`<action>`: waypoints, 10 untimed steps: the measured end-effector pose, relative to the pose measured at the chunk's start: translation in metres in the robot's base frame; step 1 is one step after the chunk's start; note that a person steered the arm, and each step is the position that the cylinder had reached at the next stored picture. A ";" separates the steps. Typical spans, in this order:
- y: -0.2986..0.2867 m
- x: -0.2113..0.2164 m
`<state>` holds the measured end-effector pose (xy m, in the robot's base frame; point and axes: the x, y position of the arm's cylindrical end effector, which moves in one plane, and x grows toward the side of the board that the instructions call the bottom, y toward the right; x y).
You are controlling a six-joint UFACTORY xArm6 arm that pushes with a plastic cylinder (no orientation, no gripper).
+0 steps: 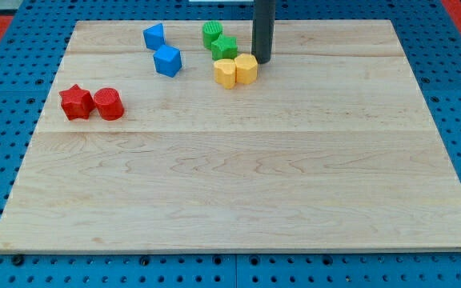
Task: Slide the yellow heart slightly right and down
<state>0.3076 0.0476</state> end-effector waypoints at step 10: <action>0.058 0.050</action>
<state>0.3573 0.1058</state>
